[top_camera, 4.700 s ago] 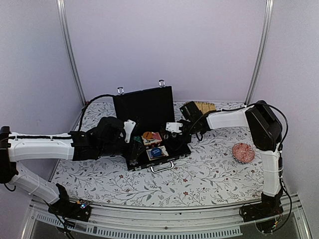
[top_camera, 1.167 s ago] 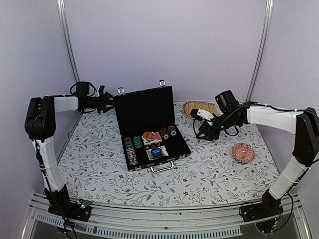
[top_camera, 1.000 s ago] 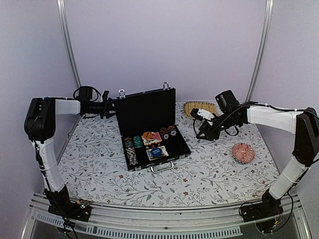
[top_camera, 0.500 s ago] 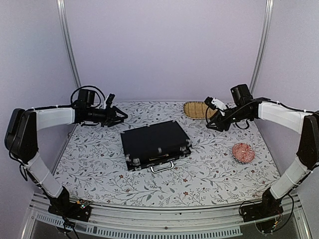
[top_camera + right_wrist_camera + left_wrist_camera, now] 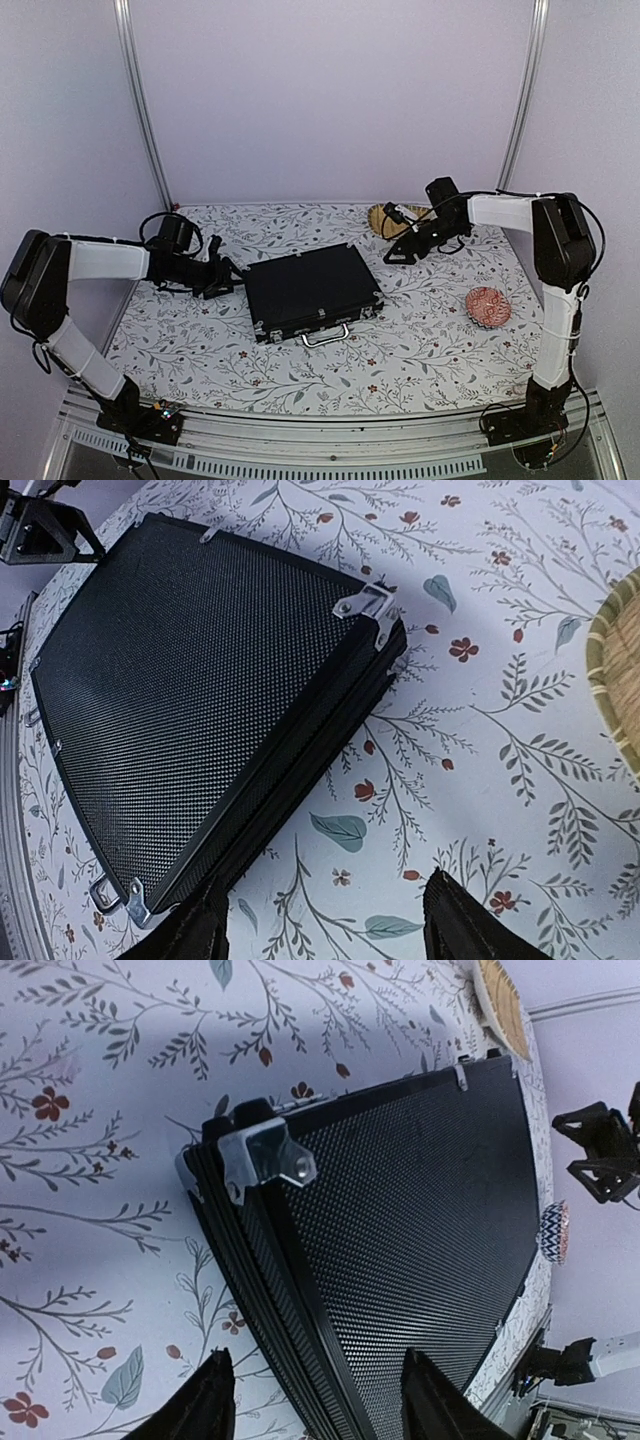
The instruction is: Pack up texas hold em set
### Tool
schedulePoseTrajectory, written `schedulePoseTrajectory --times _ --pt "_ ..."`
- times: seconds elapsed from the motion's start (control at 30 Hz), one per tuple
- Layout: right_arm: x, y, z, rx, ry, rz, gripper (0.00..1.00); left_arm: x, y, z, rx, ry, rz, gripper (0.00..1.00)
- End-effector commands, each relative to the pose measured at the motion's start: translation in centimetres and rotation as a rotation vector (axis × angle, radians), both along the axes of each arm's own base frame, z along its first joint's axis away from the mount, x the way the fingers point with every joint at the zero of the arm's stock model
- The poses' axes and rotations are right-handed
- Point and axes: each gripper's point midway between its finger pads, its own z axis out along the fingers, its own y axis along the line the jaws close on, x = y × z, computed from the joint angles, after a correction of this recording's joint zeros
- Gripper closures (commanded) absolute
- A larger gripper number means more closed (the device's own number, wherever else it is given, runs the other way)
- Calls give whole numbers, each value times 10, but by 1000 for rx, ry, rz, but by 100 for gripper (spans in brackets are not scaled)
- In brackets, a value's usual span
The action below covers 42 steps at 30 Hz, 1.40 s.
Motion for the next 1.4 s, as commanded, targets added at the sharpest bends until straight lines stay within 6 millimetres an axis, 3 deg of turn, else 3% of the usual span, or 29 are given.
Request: schedulePoseTrajectory --times 0.0,0.03,0.07,0.27,0.5,0.73,0.87,1.0,1.13,1.37 --pt "-13 17 -22 86 214 47 31 -4 -11 -13 -1 0 -11 24" --pt "-15 20 -23 105 239 61 31 -6 -15 -18 -3 7 -23 7" --pt "-20 23 -24 127 266 78 31 -7 -19 -21 -4 16 -36 4" --pt "-46 35 -30 183 344 153 31 -11 -41 -39 -2 40 -98 4" --pt "-84 53 -51 155 438 225 30 -10 -63 -39 2 17 -166 8" --pt "-128 62 -33 210 483 311 31 -12 -91 -40 -8 -10 -257 9" --pt "-150 63 -25 182 454 348 32 -8 -97 -42 8 -22 -266 9" --pt "-152 59 -24 152 421 342 32 -1 -89 -43 69 -31 -239 9" --pt "-148 52 -28 98 391 316 31 11 -68 -35 210 -63 -178 5" --pt "-123 15 -12 55 307 211 30 30 -5 42 518 -280 18 3"
